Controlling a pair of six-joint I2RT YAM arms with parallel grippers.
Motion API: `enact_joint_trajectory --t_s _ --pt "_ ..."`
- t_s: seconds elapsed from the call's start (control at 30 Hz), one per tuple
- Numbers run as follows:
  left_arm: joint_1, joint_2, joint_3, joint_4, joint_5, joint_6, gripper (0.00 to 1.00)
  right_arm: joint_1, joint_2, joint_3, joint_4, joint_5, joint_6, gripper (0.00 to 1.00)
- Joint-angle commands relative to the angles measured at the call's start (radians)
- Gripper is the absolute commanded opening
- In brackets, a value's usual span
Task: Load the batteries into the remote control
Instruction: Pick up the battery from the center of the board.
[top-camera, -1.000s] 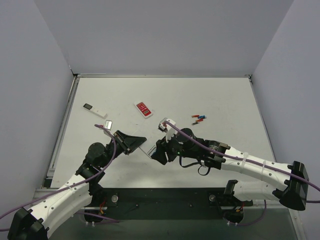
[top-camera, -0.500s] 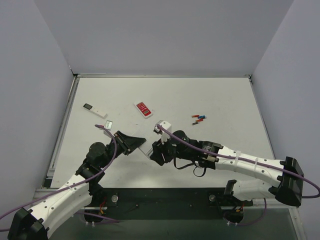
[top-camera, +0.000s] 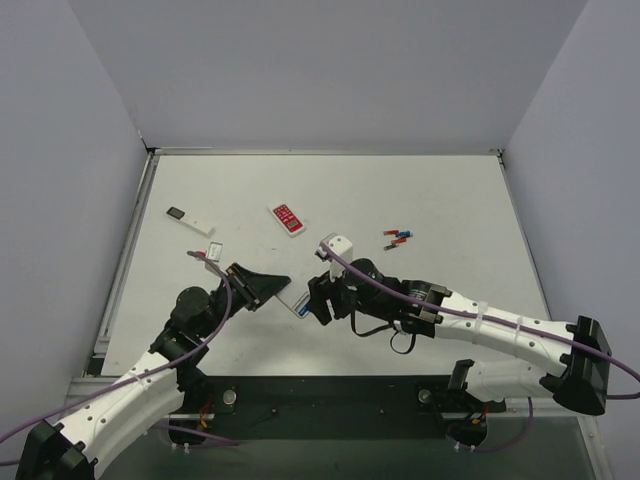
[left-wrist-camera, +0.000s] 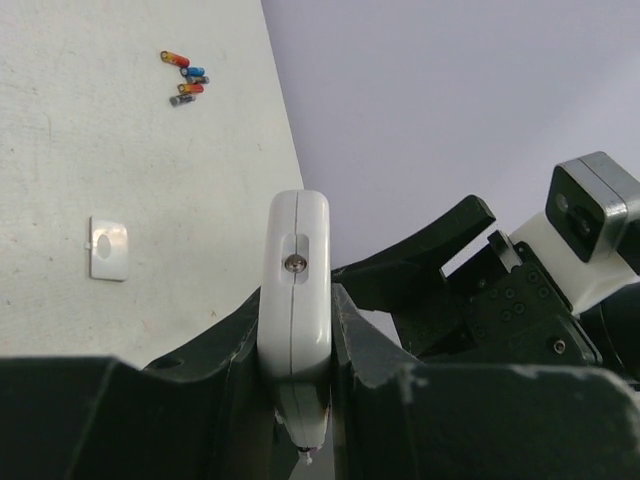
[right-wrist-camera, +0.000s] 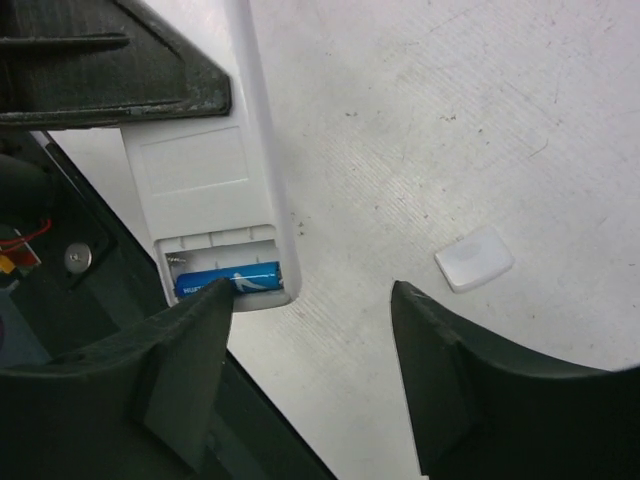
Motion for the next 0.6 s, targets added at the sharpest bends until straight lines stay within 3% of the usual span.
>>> enact_joint_trajectory --t_s 0.0,0.07,0.2,0.23,0.33,0.43,0.57 --pt "-0.009 -0.051 0.016 0.099 -0.002 0.031 0.00 -0.038 -0.093 0.021 -0.069 0.041 0.002 0.65" --pt "-0.008 -0.063 0.005 0.064 -0.032 0.060 0.00 -0.097 -0.128 0.033 -0.098 0.043 0.018 0.70" --pt "-0.006 -0.073 -0.039 0.064 -0.066 0.074 0.00 -0.269 -0.150 0.045 -0.159 0.023 0.058 0.98" --pt "-0.006 -0.079 -0.056 0.064 -0.072 0.075 0.00 -0.314 -0.148 0.052 -0.193 0.023 0.066 1.00" --pt "-0.006 -0.089 -0.079 0.067 -0.088 0.083 0.00 -0.478 -0.121 0.076 -0.237 0.042 0.071 1.00" --pt "-0.006 -0.097 -0.099 0.067 -0.095 0.084 0.00 -0.622 -0.040 0.128 -0.273 0.053 0.065 0.92" --pt "-0.004 -0.099 -0.096 0.048 -0.094 0.112 0.00 -0.746 0.159 0.222 -0.291 0.029 -0.047 0.93"
